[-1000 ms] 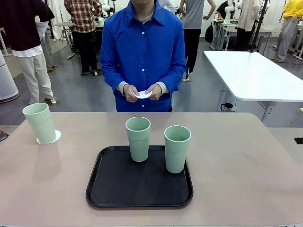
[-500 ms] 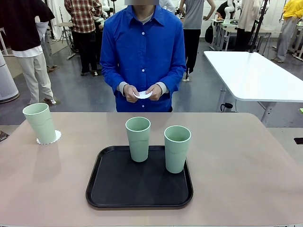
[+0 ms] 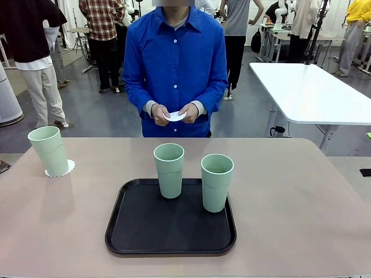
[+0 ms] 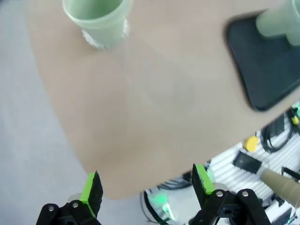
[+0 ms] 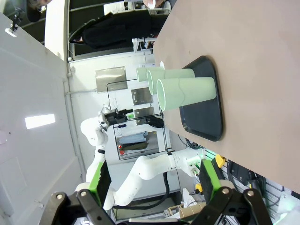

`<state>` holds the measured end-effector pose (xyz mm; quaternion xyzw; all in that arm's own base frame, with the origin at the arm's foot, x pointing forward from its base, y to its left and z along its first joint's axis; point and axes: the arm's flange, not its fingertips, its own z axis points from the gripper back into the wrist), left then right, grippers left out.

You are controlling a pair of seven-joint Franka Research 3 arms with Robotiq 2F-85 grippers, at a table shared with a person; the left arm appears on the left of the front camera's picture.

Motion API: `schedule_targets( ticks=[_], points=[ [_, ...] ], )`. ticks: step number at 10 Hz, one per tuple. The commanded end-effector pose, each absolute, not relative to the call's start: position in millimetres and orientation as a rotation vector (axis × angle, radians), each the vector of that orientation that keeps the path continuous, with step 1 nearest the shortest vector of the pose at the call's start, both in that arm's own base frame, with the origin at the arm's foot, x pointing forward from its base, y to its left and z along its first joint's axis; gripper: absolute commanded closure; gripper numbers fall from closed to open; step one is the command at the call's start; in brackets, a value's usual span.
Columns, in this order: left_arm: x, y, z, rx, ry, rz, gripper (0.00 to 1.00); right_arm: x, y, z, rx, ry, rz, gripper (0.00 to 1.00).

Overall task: Place coasters on the table and set cups on them.
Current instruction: Take one Reusable plastic cup from the Flat Tray and place it on a coaster set by the human.

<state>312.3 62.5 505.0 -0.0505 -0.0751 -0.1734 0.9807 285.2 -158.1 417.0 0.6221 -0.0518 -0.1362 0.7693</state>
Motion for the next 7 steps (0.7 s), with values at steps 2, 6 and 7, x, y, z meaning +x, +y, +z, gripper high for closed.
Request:
schedule_targets(
  ticks=[2, 6, 7],
  points=[
    [312, 63, 505, -0.102, -0.151, -0.349, 0.00, 287, -158, 417, 1.365, -0.126, -0.300, 0.00],
    [329, 132, 498, -0.923, -0.267, -0.282, 0.00, 287, -158, 417, 1.365, -0.126, -0.300, 0.00],
    [337, 154, 498, -1.010, -0.286, -0.246, 0.00, 287, -158, 417, 1.365, -0.126, -0.300, 0.00]
  ],
)
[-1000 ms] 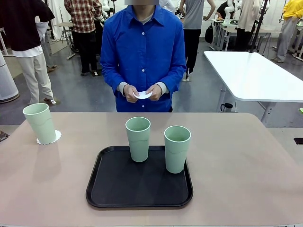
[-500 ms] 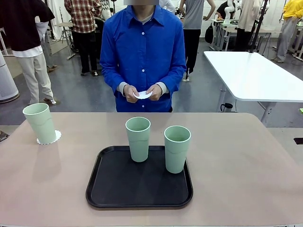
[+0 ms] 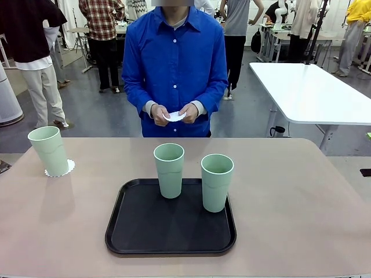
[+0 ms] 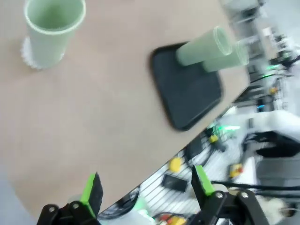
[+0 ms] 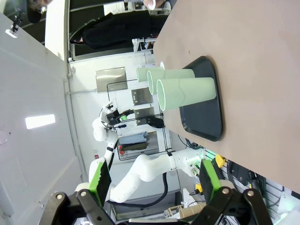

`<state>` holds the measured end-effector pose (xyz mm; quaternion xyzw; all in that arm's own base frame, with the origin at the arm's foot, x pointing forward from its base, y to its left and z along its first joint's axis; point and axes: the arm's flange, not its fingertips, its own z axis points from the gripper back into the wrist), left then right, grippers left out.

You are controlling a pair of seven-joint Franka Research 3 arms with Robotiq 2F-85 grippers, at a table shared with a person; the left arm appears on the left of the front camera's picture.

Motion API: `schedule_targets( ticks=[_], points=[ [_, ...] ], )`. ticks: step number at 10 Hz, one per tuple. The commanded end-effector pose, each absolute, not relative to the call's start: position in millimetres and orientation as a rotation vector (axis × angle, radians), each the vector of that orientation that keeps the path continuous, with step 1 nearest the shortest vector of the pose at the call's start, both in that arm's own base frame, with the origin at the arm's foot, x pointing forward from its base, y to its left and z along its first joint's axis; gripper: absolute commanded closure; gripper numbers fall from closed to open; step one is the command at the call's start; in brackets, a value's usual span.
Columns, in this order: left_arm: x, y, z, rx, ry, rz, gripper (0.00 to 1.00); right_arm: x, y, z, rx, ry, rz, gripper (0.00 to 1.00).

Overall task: Place coasters on the table and set cups on them.
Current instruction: Take one Reusable plastic cup from the Flat Tray and place it on a coaster set by the human.

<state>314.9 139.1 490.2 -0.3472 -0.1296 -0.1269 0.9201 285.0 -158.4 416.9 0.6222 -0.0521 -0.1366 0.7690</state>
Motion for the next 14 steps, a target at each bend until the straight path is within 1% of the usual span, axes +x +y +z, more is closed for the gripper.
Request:
schedule_targets(
  ticks=[1, 3, 5, 7, 10, 14],
  points=[
    [343, 180, 496, -1.084, -0.292, -0.209, 0.00, 287, -158, 417, 1.365, -0.126, -0.300, 0.00],
    [350, 229, 485, -1.196, -0.315, -0.208, 0.00, 287, -158, 417, 1.365, -0.126, -0.300, 0.00],
    [348, 266, 472, -1.247, -0.314, -0.220, 0.00, 287, -158, 417, 1.365, -0.126, -0.300, 0.00],
    [344, 295, 458, -1.235, -0.320, -0.233, 0.00, 287, -158, 417, 1.365, -0.126, -0.300, 0.00],
    [344, 326, 440, -1.251, -0.315, -0.175, 0.00, 287, -158, 417, 1.365, -0.126, -0.300, 0.00],
    [343, 342, 425, -1.239, -0.316, -0.082, 0.00, 287, -158, 417, 1.365, -0.126, -0.300, 0.00]
  ],
)
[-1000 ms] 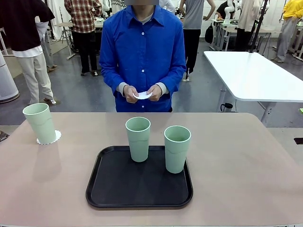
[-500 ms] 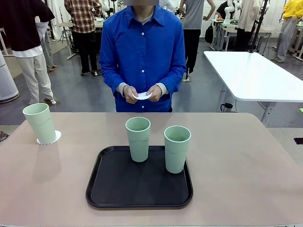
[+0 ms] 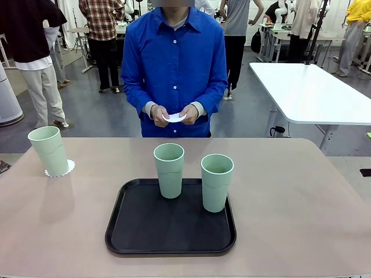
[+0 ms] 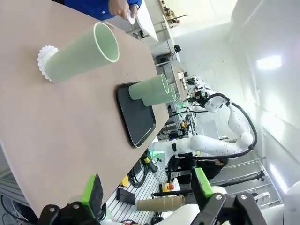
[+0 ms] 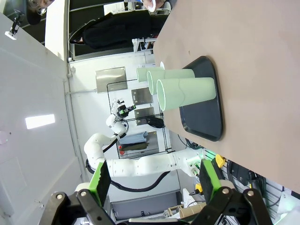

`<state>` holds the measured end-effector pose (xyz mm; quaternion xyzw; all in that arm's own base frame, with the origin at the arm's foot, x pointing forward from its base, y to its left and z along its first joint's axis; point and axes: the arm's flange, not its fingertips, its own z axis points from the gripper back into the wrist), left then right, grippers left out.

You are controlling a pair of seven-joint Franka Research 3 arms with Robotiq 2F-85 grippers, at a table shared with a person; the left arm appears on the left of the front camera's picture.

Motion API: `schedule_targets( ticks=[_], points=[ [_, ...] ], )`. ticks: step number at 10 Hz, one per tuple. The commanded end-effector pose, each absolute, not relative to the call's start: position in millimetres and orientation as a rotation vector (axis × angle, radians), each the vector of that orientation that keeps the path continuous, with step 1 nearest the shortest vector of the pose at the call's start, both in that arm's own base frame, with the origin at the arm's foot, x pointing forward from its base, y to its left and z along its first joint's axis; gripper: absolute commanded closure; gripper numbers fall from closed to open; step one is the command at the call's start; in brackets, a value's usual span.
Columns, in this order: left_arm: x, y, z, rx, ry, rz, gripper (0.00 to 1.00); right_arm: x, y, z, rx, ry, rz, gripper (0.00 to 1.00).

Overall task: Place coasters on the table and set cups on them.
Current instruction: Take one Reusable plastic cup from the Flat Tray and place it on a coaster set by the human.

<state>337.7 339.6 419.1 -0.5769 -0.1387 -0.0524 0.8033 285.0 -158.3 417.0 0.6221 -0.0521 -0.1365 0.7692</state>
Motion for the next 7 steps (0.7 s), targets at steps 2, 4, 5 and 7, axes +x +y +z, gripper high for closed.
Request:
schedule_targets(
  ticks=[2, 4, 5, 7],
  points=[
    [334, 339, 431, -1.172, -0.352, -0.028, 0.00, 287, -158, 417, 1.365, -0.126, -0.300, 0.00],
    [337, 342, 419, -1.232, -0.302, -0.100, 0.00, 287, -158, 417, 1.365, -0.126, -0.300, 0.00],
    [337, 342, 419, -1.232, -0.302, -0.100, 0.00, 287, -158, 417, 1.365, -0.126, -0.300, 0.00],
    [337, 342, 419, -1.232, -0.302, -0.100, 0.00, 287, -158, 417, 1.365, -0.126, -0.300, 0.00]
  ],
)
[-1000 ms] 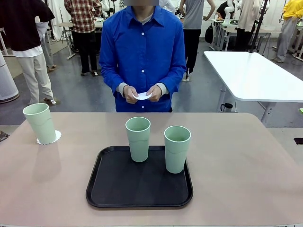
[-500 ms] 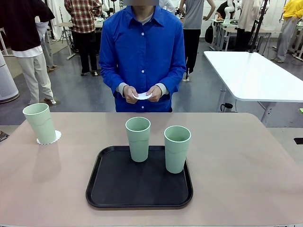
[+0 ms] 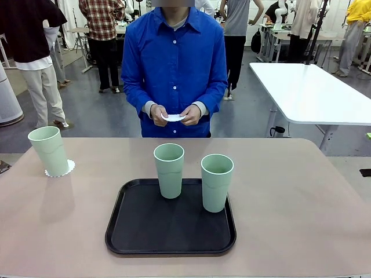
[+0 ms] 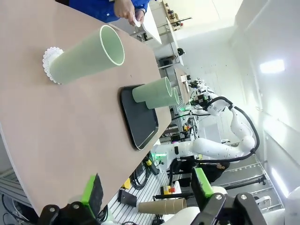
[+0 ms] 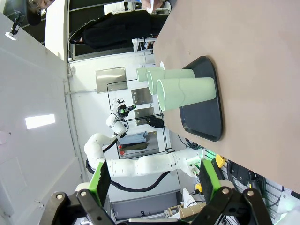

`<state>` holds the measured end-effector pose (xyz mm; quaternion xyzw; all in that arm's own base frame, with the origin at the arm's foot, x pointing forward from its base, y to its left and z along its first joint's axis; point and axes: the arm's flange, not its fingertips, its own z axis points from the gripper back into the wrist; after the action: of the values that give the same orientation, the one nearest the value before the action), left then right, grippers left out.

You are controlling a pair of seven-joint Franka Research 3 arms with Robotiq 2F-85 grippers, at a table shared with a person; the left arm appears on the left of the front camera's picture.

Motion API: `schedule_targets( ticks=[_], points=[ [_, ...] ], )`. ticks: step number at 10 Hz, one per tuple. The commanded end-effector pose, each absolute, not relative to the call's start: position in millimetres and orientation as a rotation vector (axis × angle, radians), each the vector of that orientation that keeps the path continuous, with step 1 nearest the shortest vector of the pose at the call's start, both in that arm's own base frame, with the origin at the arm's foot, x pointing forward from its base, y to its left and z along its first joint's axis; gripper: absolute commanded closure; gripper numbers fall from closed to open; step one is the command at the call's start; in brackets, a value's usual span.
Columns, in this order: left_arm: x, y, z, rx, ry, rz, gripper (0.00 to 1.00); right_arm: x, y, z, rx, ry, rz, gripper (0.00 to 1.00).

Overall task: Place coasters on the table and set cups on them.
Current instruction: Take one Reusable plastic cup from the Flat Tray and place it on a coaster set by the human.

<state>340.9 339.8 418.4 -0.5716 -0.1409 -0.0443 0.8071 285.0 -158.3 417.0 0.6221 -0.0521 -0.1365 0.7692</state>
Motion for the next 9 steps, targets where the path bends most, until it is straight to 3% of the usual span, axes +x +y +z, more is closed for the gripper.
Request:
schedule_targets(
  ticks=[1, 9],
  points=[
    [336.6, 342.1, 418.9, -1.232, -0.302, -0.100, 0.00, 287.3, -158.2, 417.5, 1.365, -0.126, -0.300, 0.00],
    [336.6, 342.1, 418.9, -1.232, -0.302, -0.100, 0.00, 287.3, -158.2, 417.5, 1.365, -0.126, -0.300, 0.00]
  ],
)
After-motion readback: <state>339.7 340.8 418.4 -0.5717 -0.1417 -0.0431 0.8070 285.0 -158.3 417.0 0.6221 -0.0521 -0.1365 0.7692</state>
